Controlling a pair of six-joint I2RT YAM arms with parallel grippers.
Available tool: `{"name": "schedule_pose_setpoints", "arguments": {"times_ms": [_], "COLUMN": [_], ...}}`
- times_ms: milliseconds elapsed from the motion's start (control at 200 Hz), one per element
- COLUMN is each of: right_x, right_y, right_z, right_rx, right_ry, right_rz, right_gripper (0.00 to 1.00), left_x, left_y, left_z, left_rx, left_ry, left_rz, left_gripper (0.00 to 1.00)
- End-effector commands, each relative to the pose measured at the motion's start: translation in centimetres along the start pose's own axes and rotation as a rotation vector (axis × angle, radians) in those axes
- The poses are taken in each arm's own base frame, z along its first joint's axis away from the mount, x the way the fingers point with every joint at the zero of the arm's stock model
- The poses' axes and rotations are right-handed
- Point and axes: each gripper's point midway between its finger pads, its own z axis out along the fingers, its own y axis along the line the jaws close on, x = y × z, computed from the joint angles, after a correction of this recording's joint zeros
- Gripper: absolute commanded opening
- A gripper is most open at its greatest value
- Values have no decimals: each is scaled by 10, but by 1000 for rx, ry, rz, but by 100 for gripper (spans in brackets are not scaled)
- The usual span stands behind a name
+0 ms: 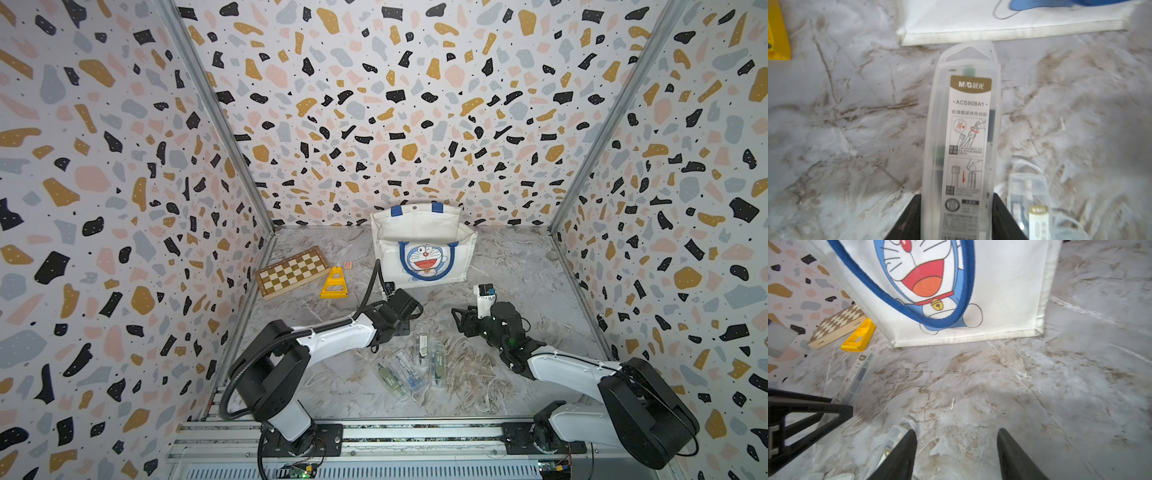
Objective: Put the compass set into the canvas bag
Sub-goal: Pick up the compass set at the center of the board, then place the compass set in the canvas bag.
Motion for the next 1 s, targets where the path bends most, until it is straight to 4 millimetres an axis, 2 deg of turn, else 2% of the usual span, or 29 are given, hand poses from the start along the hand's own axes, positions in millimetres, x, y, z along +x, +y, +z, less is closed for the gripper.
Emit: {"name": "schedule_pose_setpoints", "arguments": {"times_ms": [0,200,370,611,736,816,996], "right_x": [-22,-39,-24,-20,-15,-13,-11], "right_y": [36,111,136,166,164,164,161], "right_z": [-7,-34,-20,3,13,14,17], "right_rx": [-177,-565,-636,-708,-695,-694,-679], "right_ry": [24,131,293,364,393,397,397], "right_rz": [57,133,158,178,203,202,200], "right_gripper": [67,80,80,64,52,47,27], "left_x": [-7,9,8,11,12,12,11], "left_y": [-25,-32,-35,-38,-38,-36,-34], "left_z": [-19,-46,-62,-64,-64,-63,-62], "left_rx": [201,374,432,458,460,443,429], "left_ry": [-91,-192,-257,-255,-253,-254,-260], "left_rz": [177,355,404,442,451,454,458], "left_gripper": [29,21,18,18,18,17,19]}}
